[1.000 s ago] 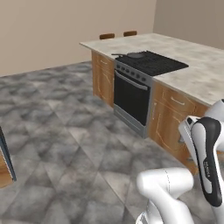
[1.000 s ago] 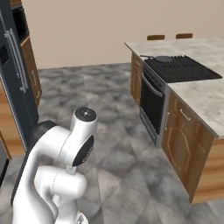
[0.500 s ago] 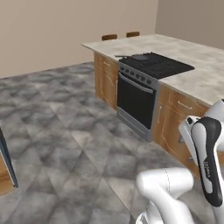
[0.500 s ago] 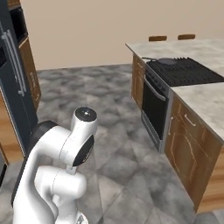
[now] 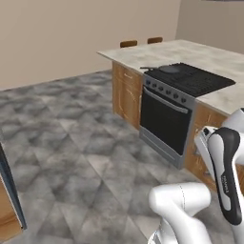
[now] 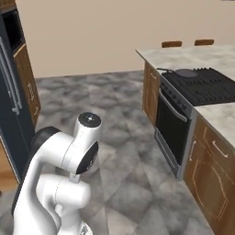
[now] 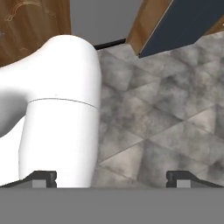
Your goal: Move the pot and pan from the stove into the sink.
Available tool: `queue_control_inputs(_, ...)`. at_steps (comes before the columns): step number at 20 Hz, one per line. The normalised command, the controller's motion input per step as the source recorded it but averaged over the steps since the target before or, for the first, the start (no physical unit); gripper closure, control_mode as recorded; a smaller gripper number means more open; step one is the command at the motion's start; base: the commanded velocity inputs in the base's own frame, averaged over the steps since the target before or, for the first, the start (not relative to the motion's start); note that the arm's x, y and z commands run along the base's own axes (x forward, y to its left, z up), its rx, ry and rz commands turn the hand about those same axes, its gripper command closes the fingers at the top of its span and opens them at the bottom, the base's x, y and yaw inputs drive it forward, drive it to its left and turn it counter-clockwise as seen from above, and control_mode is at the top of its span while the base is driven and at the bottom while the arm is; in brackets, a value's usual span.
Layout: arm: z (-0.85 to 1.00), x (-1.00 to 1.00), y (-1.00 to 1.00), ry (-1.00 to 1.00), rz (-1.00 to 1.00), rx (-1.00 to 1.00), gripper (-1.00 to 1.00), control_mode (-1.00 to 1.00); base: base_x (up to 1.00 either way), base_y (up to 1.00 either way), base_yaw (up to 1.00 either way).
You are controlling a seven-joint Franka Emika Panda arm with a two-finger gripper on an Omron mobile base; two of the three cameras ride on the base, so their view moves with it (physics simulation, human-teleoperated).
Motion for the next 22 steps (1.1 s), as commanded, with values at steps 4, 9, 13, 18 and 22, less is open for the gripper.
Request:
queue_control_inputs(4,0.00,0.00,0.00,0.00,0.00,0.00,-1.00,1.00,0.74,0.07,0.00)
queue_control_inputs(9,0.00,0.00,0.00,0.00,0.00,0.00,-1.00,1.00,0.62,0.03,0.00)
queue_control_inputs(13,0.00,0.00,0.00,0.00,0.00,0.00,-1.00,1.00,0.09,0.00,0.00)
queue_control_inputs(18,0.00,0.00,0.00,0.00,0.00,0.00,-1.00,1.00,-0.01,-0.21,-0.24)
queue_control_inputs(22,0.00,0.00,0.00,0.00,0.00,0.00,-1.00,1.00,0.00,-0.16,-0.40)
